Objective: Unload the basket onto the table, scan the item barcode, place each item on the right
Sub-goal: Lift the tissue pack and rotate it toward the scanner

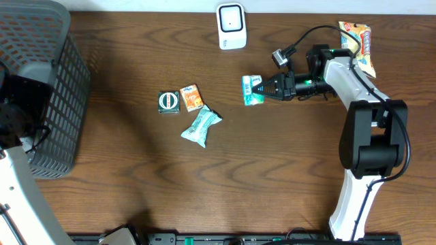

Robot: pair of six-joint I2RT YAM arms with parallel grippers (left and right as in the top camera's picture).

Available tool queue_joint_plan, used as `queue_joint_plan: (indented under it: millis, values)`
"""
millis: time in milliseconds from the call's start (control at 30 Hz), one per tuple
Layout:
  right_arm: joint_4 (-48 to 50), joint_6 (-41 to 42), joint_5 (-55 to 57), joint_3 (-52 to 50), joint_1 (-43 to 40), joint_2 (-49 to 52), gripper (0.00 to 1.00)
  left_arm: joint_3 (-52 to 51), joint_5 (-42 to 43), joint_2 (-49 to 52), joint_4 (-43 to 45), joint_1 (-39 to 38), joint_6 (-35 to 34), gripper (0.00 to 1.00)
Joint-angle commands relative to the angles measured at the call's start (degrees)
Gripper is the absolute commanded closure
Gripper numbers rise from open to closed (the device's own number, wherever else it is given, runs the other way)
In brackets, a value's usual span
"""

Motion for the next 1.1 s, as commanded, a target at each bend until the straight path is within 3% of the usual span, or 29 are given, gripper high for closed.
queue_joint_plan:
  millis: [0,1067]
  values:
    - [0.4,-1.2,-1.2,-0.2,0.8,-1.5,0.99,0.2,-0.3,0.0,-0.2,0.2,-0.1,0.02]
    - [3.0,0.7,1.4,-0.2,2.3,-1.5,0.99,0.2,-0.3,0.0,-0.2,0.2,-0.1,0.02]
